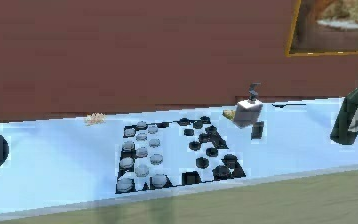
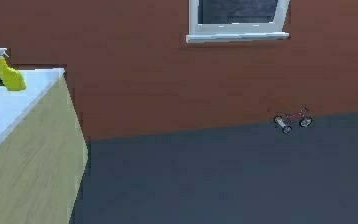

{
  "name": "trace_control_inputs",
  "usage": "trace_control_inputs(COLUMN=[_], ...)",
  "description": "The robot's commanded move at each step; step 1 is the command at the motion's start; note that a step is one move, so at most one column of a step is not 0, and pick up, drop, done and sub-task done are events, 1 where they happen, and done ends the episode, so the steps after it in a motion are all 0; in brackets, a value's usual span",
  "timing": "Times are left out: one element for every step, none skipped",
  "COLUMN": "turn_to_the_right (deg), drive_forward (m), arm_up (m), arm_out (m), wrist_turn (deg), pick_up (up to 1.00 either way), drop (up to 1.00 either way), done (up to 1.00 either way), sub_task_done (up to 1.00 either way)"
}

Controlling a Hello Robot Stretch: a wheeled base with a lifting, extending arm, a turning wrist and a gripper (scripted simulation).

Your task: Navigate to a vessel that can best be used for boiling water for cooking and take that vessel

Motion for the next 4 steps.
trace_control_inputs(turn_to_the_right=[6.0, 0.0, -45.0, -45.0], drive_forward=[0.00, 0.15, 0.00, 0.00], arm_up=[0.00, 0.00, 0.00, 0.00], arm_out=[0.00, 0.00, 0.00, 0.00], wrist_turn=[0.0, 0.0, 0.0, 0.0], pick_up=[0.00, 0.00, 0.00, 0.00], drop=[0.00, 0.00, 0.00, 0.00], done=[0.00, 0.00, 0.00, 0.00], sub_task_done=[0.00, 0.00, 0.00, 0.00])
